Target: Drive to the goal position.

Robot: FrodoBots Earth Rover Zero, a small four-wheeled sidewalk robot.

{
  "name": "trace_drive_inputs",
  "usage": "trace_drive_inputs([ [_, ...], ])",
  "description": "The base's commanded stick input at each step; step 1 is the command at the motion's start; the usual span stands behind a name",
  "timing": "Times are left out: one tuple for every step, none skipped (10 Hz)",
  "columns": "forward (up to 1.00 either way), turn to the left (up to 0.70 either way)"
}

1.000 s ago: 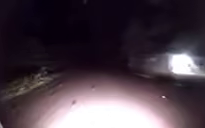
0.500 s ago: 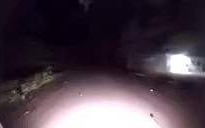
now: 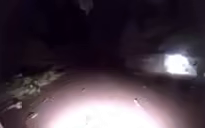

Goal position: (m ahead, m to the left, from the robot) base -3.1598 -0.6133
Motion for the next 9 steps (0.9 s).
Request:
trace_drive_inputs([
  [-1.0,0.0],
  [-1.0,0.0],
  [-1.0,0.0],
  [-1.0,0.0],
  [-1.0,0.0],
  [-1.0,0.0],
  [-1.0,0.0],
  [-1.0,0.0],
  [-1.0,0.0],
])
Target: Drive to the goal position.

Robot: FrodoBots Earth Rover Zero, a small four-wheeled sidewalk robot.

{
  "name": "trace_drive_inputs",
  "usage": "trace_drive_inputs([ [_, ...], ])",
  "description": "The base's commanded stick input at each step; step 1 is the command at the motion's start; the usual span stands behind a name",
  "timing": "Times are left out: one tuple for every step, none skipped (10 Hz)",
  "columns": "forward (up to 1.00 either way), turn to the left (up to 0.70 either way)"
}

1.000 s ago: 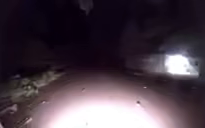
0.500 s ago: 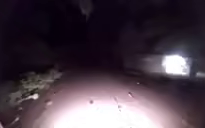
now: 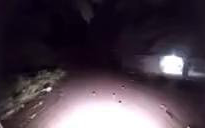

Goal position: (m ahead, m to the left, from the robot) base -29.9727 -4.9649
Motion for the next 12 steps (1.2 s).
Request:
trace_drive_inputs([
  [-1.0,0.0],
  [-1.0,0.0],
  [-1.0,0.0],
  [-1.0,0.0],
  [-1.0,0.0],
  [-1.0,0.0],
  [-1.0,0.0],
  [-1.0,-0.06],
  [-1.0,-0.19],
  [-1.0,-0.27],
  [-1.0,-0.27],
  [-1.0,-0.27],
])
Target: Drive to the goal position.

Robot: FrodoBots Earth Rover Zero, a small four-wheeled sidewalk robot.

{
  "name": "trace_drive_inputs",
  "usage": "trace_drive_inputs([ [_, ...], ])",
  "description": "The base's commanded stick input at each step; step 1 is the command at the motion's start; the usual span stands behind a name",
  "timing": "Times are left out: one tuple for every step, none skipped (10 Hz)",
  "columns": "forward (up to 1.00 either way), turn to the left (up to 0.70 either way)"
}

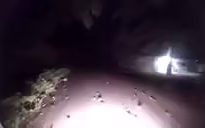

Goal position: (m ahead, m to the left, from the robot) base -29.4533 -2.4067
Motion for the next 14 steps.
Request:
trace_drive_inputs([
  [-1.0,-0.27],
  [-0.85,-0.3],
  [-0.08,-0.44],
  [0.0,-0.45],
  [-0.42,-0.37],
  [-1.0,-0.27],
  [-1.0,-0.27],
  [-0.21,-0.41],
  [0.0,-0.45],
  [0.0,-0.45],
  [0.0,-0.45],
  [0.0,-0.45],
  [0.0,-0.45],
  [0.0,-0.45],
])
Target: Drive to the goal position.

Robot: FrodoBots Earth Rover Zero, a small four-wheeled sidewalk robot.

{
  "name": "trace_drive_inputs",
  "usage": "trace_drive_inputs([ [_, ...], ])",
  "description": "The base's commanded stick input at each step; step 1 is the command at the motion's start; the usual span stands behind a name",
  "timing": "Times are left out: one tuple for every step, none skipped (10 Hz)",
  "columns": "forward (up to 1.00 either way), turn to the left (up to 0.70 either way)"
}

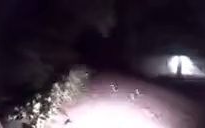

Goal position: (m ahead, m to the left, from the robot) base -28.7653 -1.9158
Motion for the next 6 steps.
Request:
trace_drive_inputs([
  [0.0,-0.45],
  [0.0,-0.45],
  [-0.23,-0.41],
  [-1.0,-0.27],
  [-1.0,-0.27],
  [-1.0,-0.27],
])
